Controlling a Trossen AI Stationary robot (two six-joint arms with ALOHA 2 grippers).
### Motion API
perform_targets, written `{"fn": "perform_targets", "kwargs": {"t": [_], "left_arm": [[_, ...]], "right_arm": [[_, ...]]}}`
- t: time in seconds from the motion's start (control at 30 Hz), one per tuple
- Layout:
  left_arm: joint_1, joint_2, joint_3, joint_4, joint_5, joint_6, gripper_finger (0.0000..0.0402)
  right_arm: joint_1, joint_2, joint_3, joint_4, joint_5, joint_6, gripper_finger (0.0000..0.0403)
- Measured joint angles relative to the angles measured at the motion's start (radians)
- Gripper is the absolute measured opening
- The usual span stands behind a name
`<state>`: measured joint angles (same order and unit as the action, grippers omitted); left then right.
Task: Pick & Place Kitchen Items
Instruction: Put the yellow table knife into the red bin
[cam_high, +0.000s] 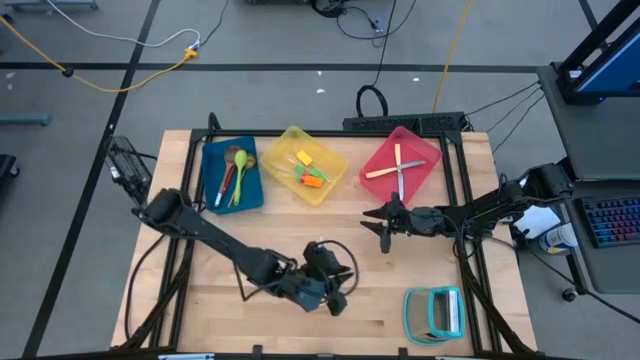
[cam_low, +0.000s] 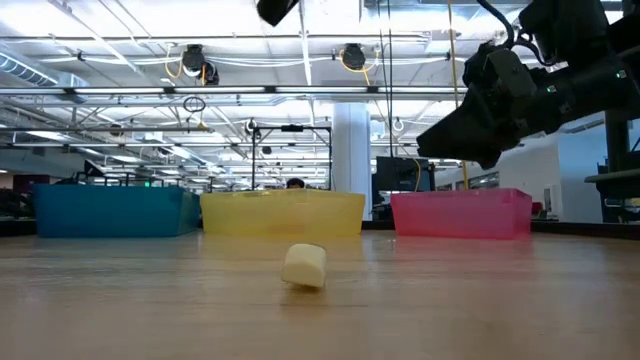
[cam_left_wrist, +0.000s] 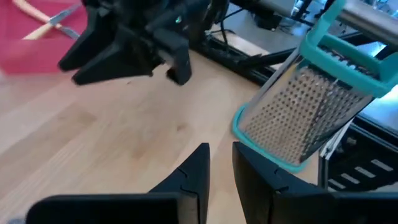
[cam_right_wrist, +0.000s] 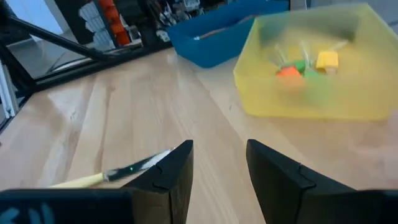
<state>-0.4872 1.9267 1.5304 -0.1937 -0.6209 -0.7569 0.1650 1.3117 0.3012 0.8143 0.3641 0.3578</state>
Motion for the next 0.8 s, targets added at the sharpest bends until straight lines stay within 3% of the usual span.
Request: {"fn": "perform_targets", "kwargs": {"t": [0.23,0.47,0.8], "left_arm": [[-0.005,0.127,0.191,-0.302,0.019,-0.152,0.0071],[-0.012,0.207,0.195,-0.486,0.048,-0.412,0.0071],[-0.03,0.283,0.195,-0.573,0.148,-0.596,0.0072]], "right_arm": [[0.0,0.0,-0.028,-0.012,0.0,0.05,0.0141],[0.0,0.0,-0.053,0.005,0.003,0.076,0.0141],[0.0,0.0,-0.064,0.004,0.001,0.077,0.0141]]}}
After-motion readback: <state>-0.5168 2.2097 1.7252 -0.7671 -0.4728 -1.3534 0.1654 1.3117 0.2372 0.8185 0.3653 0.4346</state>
